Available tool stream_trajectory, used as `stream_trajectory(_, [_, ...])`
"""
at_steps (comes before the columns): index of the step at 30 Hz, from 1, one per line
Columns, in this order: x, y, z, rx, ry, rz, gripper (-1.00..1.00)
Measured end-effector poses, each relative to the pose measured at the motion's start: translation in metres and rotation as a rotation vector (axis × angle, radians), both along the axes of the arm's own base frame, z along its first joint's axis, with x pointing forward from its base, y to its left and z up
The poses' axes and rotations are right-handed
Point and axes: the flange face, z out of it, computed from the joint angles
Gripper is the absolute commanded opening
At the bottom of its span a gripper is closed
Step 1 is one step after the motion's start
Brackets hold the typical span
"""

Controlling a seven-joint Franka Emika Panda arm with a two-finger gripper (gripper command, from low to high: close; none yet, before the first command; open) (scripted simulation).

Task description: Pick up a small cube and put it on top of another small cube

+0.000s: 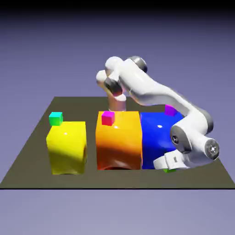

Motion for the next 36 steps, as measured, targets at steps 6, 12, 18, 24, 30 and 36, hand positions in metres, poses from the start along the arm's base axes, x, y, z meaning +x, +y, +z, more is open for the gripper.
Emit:
stream_trajectory(6, [-0.012, -0.061, 0.046, -0.068, 0.008, -0.042, -1.0])
stream_trajectory(12, [-0.033, -0.13, 0.099, -0.088, 0.014, -0.138, -1.0])
stream_trajectory(18, [-0.069, -0.2, 0.154, -0.047, 0.009, -0.269, -1.0])
stream_trajectory(24, [-0.121, -0.269, 0.202, 0.065, -0.012, -0.425, -1.0])
stream_trajectory(30, [-0.158, -0.289, 0.199, 0.134, -0.026, -0.478, -1.0])
stream_trajectory(36, [-0.181, -0.286, 0.162, 0.133, -0.026, -0.474, 1.0])
